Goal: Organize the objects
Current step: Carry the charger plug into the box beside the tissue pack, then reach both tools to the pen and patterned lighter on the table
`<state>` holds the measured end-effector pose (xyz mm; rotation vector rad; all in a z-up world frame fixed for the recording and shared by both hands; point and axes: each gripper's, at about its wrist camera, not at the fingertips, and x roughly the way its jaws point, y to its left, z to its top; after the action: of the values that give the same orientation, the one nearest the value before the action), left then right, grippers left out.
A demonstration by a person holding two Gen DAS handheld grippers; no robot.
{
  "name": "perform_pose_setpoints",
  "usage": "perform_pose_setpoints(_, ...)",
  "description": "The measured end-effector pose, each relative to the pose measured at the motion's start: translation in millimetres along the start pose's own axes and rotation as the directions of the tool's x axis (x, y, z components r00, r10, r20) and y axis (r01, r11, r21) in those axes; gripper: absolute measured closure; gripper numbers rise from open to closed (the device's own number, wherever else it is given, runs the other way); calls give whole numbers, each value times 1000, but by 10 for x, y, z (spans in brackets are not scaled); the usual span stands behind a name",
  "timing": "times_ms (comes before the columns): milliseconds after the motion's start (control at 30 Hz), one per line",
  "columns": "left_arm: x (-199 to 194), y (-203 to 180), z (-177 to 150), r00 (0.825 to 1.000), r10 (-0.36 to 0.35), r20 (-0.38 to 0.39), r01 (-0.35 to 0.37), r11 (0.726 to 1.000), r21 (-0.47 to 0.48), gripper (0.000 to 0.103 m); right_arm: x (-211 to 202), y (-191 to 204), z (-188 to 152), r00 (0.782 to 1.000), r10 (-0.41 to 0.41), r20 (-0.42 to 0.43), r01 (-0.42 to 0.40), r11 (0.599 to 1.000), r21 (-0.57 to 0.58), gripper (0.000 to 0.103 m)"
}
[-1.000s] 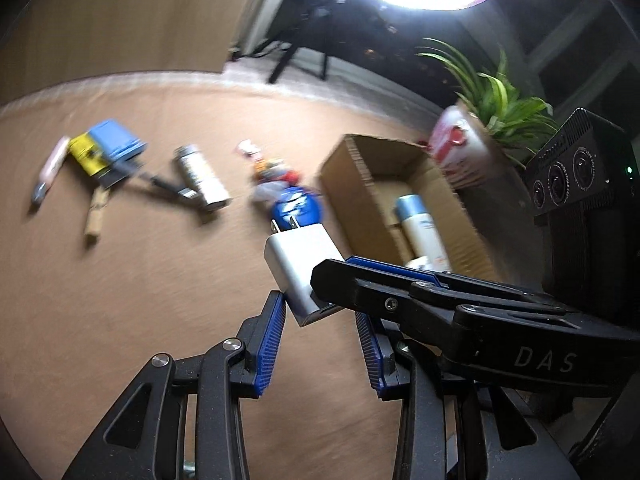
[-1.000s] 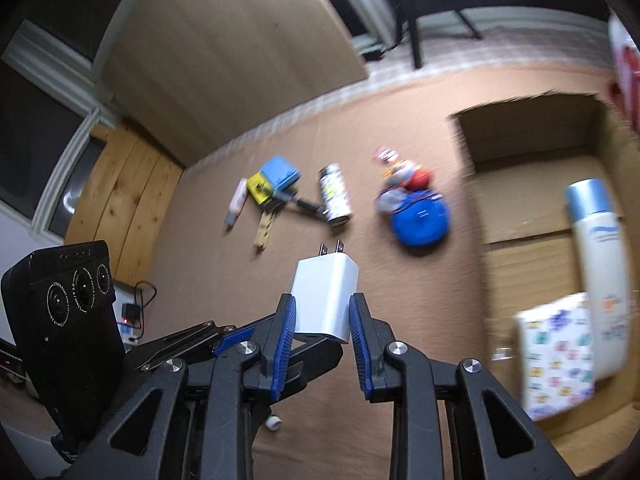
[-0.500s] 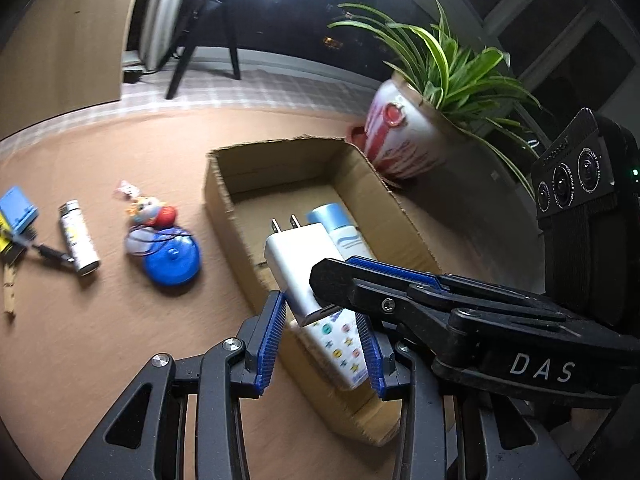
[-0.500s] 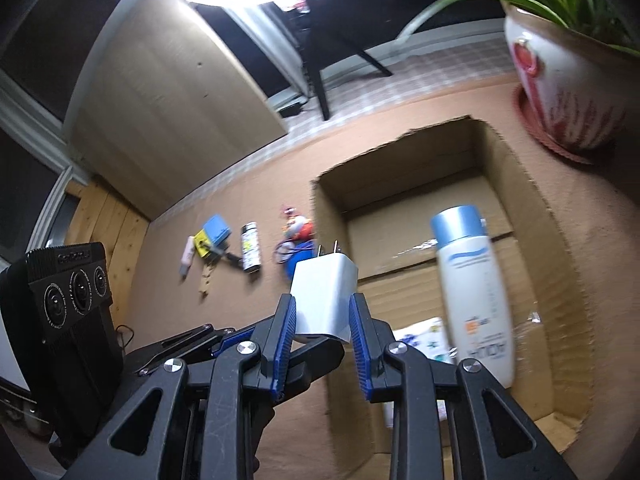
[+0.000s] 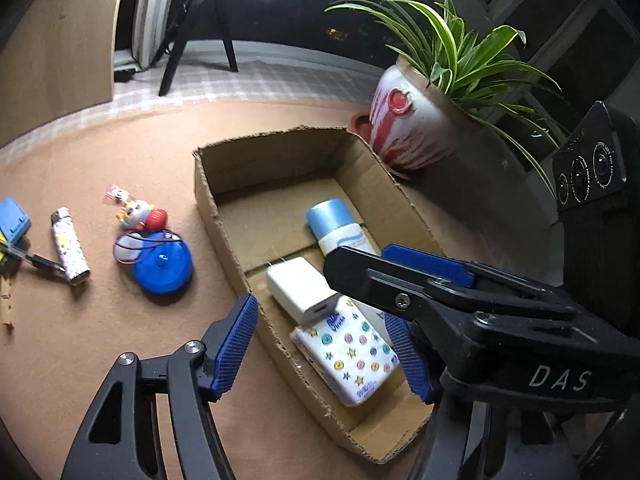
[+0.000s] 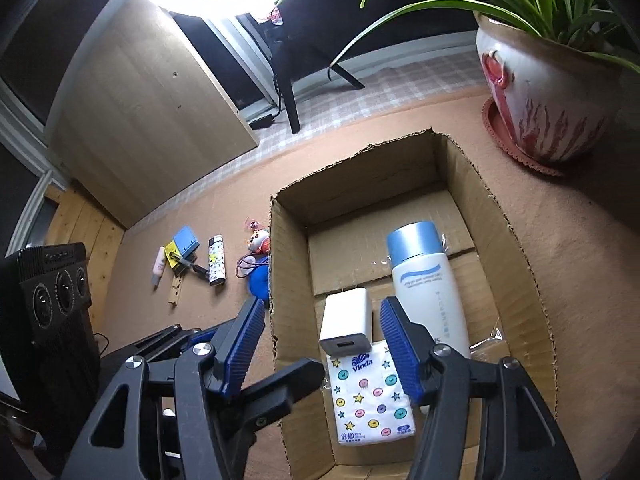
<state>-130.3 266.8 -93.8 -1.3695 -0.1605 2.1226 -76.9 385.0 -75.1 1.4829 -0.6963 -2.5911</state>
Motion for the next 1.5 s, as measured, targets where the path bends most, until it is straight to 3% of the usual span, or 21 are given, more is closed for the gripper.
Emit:
perform_pose_setpoints(433,-209,307,-67,999,33,13,-32,999,-39,34,104,158,-6,999,30,-16,-30,1000,-4,46)
perform_pose_setpoints(833,-549,956,-247,994,103,25,-99,986,-131,34,297,532,-14,996,74,-52,-76,996,-51,46)
perform_pose_setpoints(1033,-702,1488,-350,984,179,19,-172,966,-195,34,466,808,14,992,92,-81,-100,991,-89,46)
perform_pose_setpoints(1300,-866,2234,-386,956,292,11,-279,923,-266,35,829,1175,153,983,125,-134,-141,984,-113,47)
perform_pose_setpoints(1500,-938,2622,-304,949,314,14,-294,904,-311,35,1204,1381,362,977,128,-172,-146,984,-101,50)
